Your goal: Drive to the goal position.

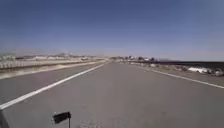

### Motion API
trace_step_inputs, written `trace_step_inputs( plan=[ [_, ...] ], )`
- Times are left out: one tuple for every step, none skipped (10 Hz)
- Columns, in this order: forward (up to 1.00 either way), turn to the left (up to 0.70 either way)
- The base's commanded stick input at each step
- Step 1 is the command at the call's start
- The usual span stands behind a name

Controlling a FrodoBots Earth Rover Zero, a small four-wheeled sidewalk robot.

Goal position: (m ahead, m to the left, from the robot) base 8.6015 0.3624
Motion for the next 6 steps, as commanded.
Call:
trace_step_inputs(
  plan=[
    [1.00, 0.00],
    [1.00, 0.00],
    [1.00, 0.00],
    [1.00, 0.00],
    [1.00, 0.00],
    [1.00, 0.00]
  ],
)
